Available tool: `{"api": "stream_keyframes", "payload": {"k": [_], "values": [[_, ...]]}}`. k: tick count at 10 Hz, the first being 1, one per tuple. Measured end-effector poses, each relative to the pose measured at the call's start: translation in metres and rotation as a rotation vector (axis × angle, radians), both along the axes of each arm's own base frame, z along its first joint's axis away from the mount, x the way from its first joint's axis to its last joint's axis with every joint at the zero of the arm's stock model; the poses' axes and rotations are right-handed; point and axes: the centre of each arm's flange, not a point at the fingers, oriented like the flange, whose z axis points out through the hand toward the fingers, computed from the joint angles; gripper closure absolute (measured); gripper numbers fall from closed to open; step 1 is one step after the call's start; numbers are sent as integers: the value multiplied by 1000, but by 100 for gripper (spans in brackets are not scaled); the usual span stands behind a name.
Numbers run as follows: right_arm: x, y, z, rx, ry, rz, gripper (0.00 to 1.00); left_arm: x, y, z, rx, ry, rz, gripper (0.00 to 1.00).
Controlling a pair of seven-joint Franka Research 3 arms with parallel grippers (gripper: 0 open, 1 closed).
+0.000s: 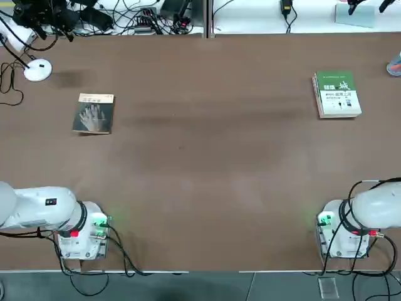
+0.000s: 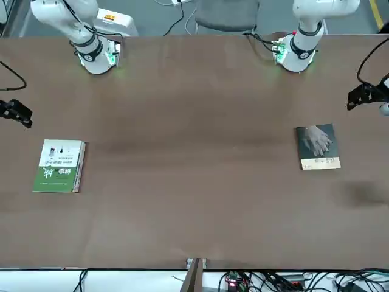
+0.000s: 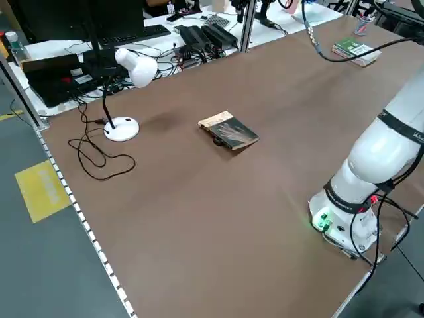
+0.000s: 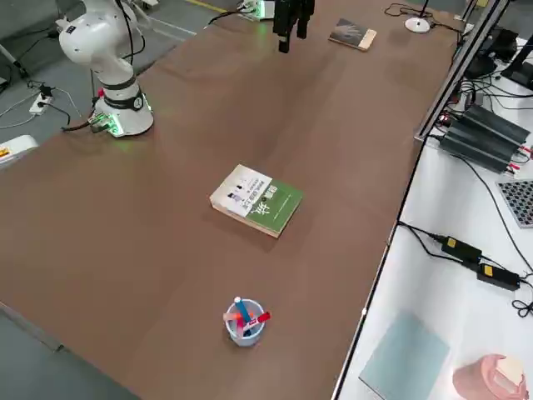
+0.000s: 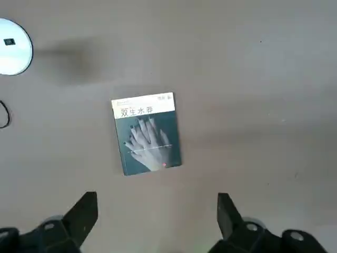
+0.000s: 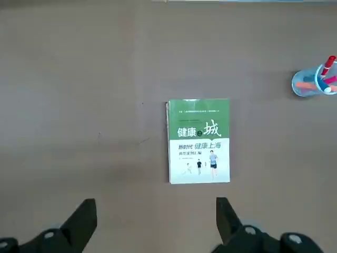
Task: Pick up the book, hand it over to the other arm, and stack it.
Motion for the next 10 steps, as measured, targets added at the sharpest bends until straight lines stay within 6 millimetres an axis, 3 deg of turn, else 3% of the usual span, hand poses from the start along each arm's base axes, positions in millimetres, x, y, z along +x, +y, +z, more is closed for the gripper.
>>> {"api": "stream_keyframes", "payload": {"k": [2, 4, 6, 10], "values": [[0, 0, 0, 0, -1, -1, 0, 5, -2, -6, -20, 9, 5, 0], [1, 0, 0, 1, -6, -1, 0, 21, -1, -26, -50, -6, 15, 0], [1, 0, 1, 1, -11, -2, 0, 35, 4, -52, -58, -29, 17, 0], [2, -3, 1, 4, -13, -9, 0, 33, 0, -111, -57, -31, 13, 0]]}}
